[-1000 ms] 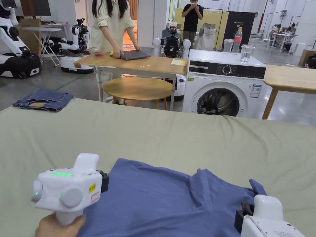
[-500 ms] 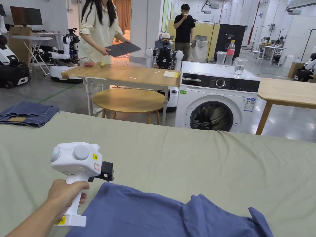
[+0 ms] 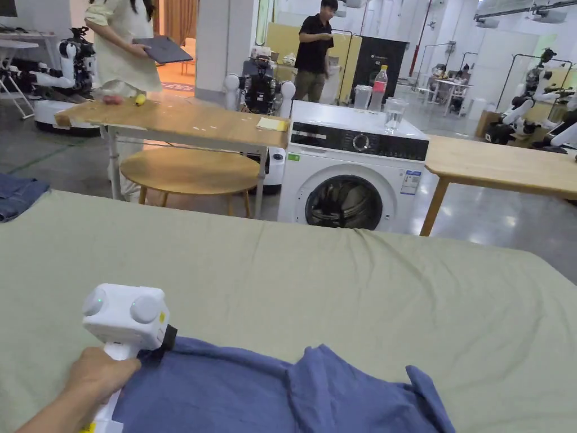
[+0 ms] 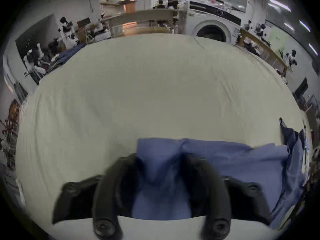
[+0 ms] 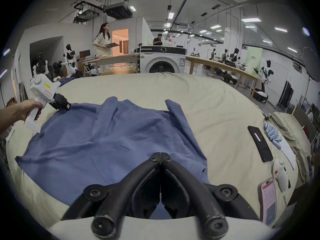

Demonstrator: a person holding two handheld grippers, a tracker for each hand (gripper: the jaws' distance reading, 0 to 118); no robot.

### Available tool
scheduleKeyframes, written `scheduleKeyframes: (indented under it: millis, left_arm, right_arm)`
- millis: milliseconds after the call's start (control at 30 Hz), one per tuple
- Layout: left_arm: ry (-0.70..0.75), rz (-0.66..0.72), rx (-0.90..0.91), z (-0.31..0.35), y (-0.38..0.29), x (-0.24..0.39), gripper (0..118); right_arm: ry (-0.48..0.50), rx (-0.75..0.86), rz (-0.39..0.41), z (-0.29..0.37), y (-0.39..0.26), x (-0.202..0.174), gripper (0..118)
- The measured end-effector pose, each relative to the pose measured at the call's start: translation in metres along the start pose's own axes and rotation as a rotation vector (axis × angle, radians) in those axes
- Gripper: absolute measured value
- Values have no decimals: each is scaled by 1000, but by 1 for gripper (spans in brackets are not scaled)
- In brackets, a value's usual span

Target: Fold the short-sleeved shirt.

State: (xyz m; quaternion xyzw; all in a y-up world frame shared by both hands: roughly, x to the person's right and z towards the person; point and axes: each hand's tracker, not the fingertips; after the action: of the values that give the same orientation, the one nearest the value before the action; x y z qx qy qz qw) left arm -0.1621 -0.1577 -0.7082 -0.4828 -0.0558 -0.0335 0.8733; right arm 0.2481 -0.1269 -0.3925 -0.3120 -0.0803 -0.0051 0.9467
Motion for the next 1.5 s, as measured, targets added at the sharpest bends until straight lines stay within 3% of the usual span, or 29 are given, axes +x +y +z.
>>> scheduleKeyframes:
  millis: [33,67,167,233,267,367,433,533,733,833,900,933,1133,1233,1500]
  left_arm:
    - [-15,-29,11,4,0,-1,0]
    - [-82,-7,6,9,-3,1,0]
    - [-21,-46,75,32,-12,3,0]
    - [-58,-29,117,51,-16,-3,0]
    - [-65,-20,138,62,-18,-5,0]
    - [-79,-9,205,98,-26,-7,0]
    - [-84,-15,226,115,-32,-7,0]
    - [-87,-21,250,135,-38,-3,0]
    - [-76,-44,253,147,-50,0,0]
    - [-75,-42,243,148,-58,-1,0]
    - [-70,-42,241,138,-56,-11,0]
    - [-68,-40,239,137,-57,-11,0]
    - [-79,-26,257,144,-56,-16,0]
    - [-79,-24,291,159,-50,-21,0]
    - [-70,-15,436,247,-38,-26,0]
  right_arm:
    - [1,-3,-9,-2,2,5,0]
    - [1,-5,-17,-4,6,11,0]
    - [-17,-22,-26,-14,26,27,0]
    - [-27,-34,-25,-26,43,39,0]
    - [-34,-50,-22,-35,54,45,6]
    - [-20,-95,-30,-65,84,59,41]
    - [16,-153,-60,-89,99,64,51]
    - [85,-242,-86,-131,113,67,51]
    - [129,-457,-173,-198,102,65,51]
    - [97,-409,-133,-197,96,62,40]
    - [76,-388,-112,-195,94,59,7]
    - [85,-388,-103,-194,92,59,1]
    - [80,-251,-123,-160,97,65,0]
    - [72,-157,-94,-131,114,73,0]
    - [62,90,-83,-35,185,89,0]
